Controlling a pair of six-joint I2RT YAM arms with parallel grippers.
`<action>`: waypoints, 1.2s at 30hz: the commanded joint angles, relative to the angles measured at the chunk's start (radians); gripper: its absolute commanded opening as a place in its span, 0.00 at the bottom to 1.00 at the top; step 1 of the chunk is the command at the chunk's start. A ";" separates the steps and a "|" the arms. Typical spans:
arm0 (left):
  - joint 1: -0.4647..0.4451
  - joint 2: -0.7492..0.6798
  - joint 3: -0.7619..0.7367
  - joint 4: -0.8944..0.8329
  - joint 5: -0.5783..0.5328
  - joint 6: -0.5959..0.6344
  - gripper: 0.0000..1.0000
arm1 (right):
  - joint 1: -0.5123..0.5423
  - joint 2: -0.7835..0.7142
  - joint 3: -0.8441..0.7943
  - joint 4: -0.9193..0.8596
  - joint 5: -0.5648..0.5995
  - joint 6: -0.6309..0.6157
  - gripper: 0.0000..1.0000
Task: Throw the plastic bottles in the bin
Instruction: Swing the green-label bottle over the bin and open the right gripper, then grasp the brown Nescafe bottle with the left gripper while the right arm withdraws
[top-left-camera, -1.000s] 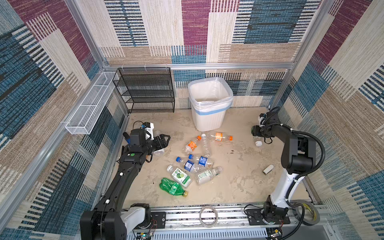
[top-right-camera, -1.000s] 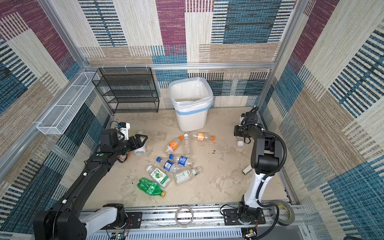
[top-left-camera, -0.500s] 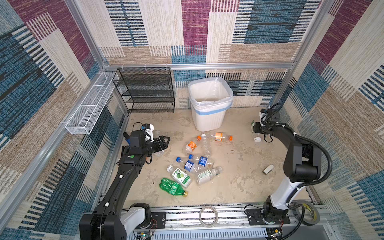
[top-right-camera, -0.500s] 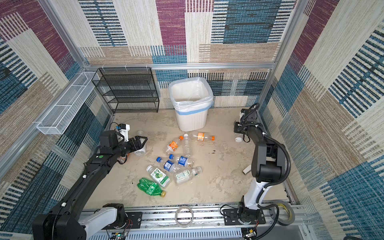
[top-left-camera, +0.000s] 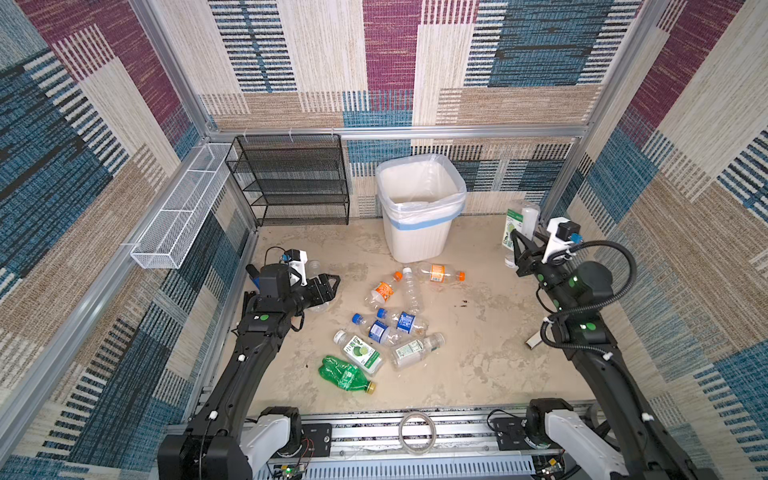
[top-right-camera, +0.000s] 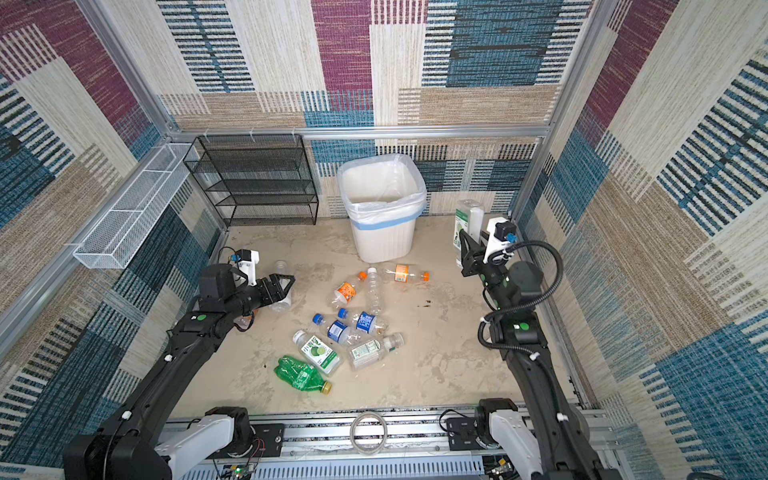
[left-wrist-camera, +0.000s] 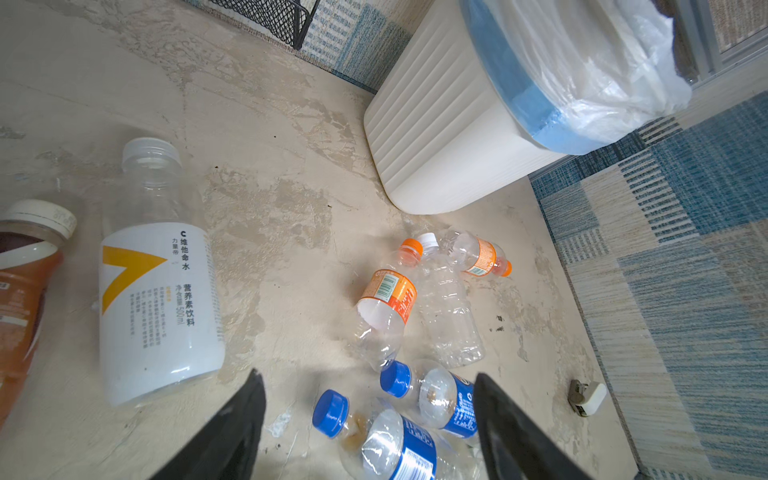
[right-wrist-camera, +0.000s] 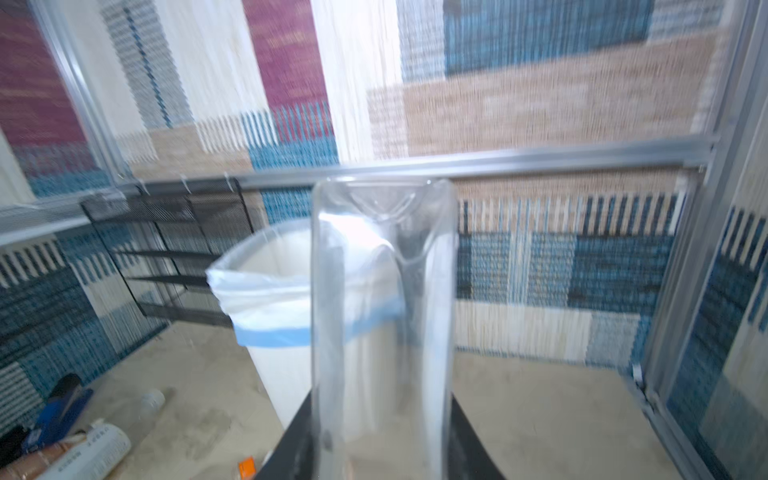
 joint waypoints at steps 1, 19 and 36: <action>0.000 -0.017 -0.003 0.030 -0.007 0.037 0.80 | 0.001 -0.069 -0.022 0.328 0.034 0.060 0.37; 0.002 0.051 0.036 -0.134 -0.181 0.032 0.86 | 0.207 0.987 1.381 -0.695 -0.079 -0.112 0.78; 0.147 0.209 0.062 -0.253 -0.341 -0.004 0.92 | 0.179 0.605 0.820 -0.427 0.031 -0.081 0.87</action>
